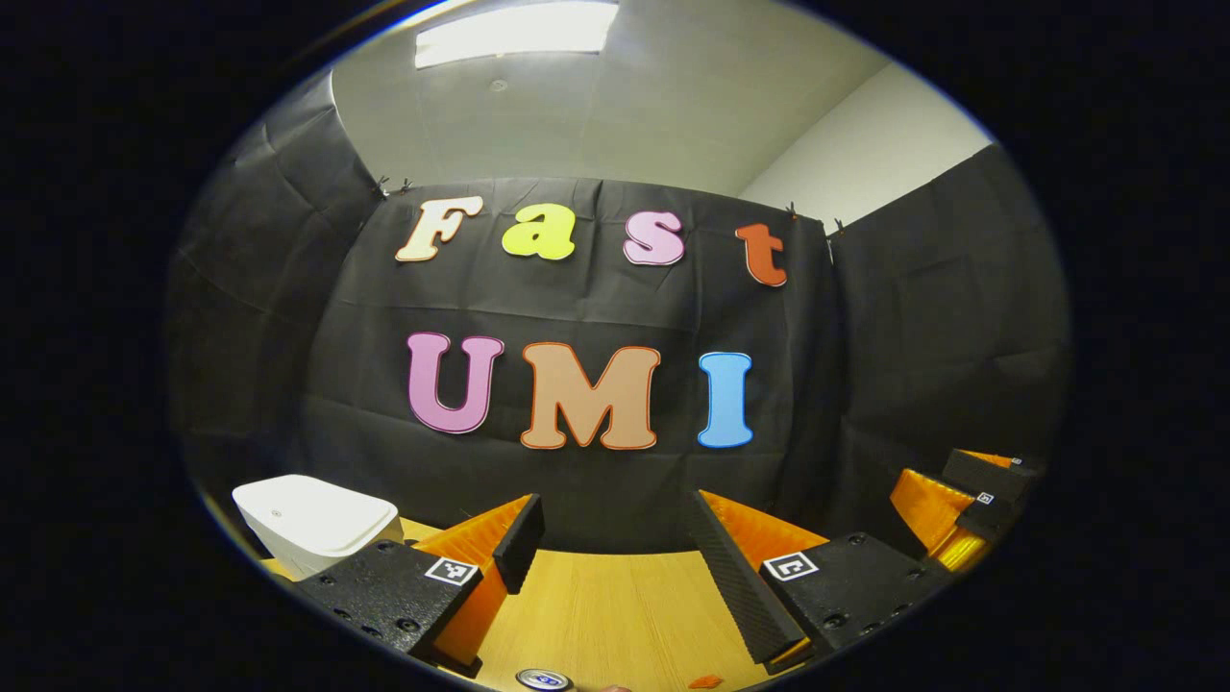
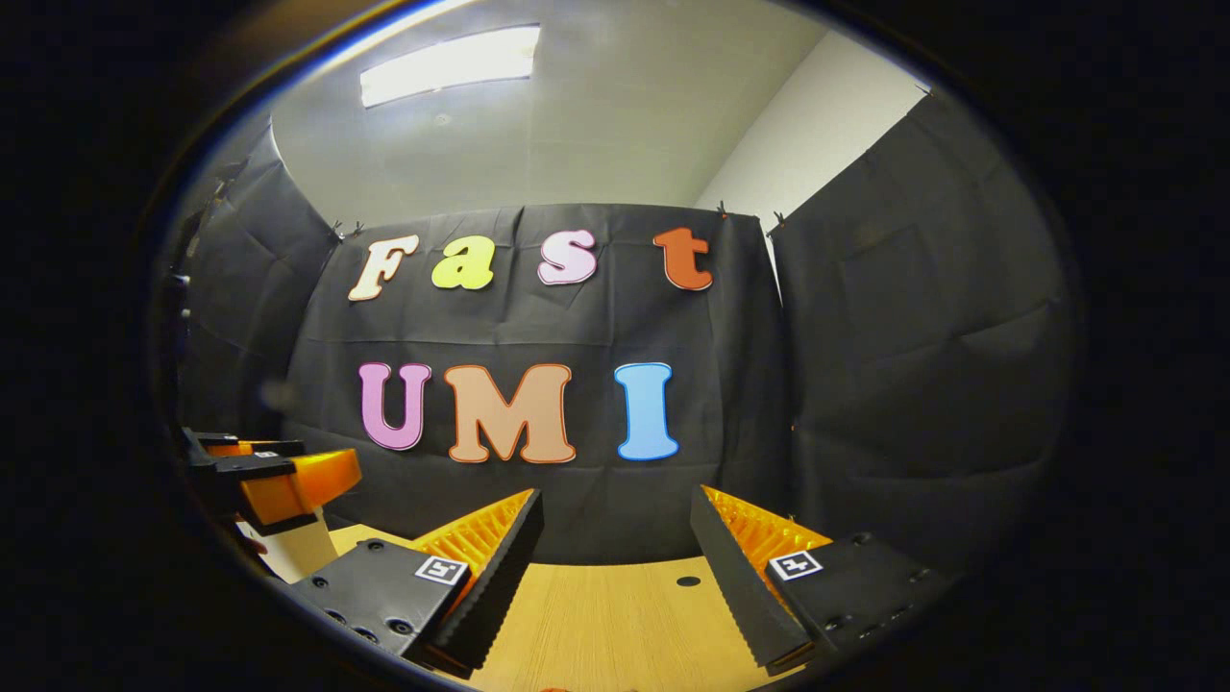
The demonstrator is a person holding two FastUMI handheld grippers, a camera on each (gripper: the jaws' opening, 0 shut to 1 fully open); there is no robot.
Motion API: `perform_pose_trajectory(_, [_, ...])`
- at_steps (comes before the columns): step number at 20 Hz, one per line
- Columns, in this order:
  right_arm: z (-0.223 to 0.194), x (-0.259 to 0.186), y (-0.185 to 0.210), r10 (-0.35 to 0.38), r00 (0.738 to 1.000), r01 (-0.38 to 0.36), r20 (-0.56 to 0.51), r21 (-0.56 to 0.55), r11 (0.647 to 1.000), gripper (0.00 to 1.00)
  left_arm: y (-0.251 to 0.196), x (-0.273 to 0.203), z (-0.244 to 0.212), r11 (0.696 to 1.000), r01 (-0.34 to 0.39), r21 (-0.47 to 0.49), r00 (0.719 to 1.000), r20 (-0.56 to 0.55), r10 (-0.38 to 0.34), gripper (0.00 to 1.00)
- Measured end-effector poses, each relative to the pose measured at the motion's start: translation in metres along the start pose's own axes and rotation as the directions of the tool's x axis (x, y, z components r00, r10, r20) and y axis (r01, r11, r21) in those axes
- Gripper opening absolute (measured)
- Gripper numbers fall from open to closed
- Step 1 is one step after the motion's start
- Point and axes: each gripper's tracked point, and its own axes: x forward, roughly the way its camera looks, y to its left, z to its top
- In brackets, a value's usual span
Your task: Press the lid of the desktop garbage bin to open it, pick up the crumpled paper on the desktop and throw it into the bin, then pick up the pop can on the desktop and drop it into the bin, and finally close the garbage bin lid.
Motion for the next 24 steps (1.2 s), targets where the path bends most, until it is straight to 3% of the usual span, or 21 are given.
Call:
perform_pose_trajectory(1, [0.001,-0.003,0.002,0.005,1.000,-0.005,0.003,-0.006,1.000,0.97,-0.004,0.000,0.001,1.000,0.008,-0.005,1.000,0.005,-0.008,0.92])
perform_pose_trajectory(2, [0.003,-0.005,0.003,0.004,1.000,-0.004,0.008,-0.011,1.000,0.97,-0.007,-0.001,0.002,1.000,0.014,-0.012,1.000,0.009,-0.014,0.96])
perform_pose_trajectory(3, [0.006,-0.008,0.002,0.002,1.000,-0.002,0.015,-0.016,1.000,0.98,-0.009,-0.002,0.003,1.000,0.021,-0.019,1.000,0.013,-0.020,0.92])
perform_pose_trajectory(11, [0.008,-0.020,-0.004,-0.024,0.999,0.024,0.027,-0.007,1.000,0.98,-0.017,-0.011,0.001,0.999,0.043,-0.030,0.999,0.008,-0.042,0.92])
perform_pose_trajectory(24, [0.003,-0.020,0.008,-0.006,1.000,0.006,0.015,-0.003,1.000,0.98,0.001,-0.018,-0.006,1.000,-0.001,-0.027,1.000,-0.011,0.001,0.92])
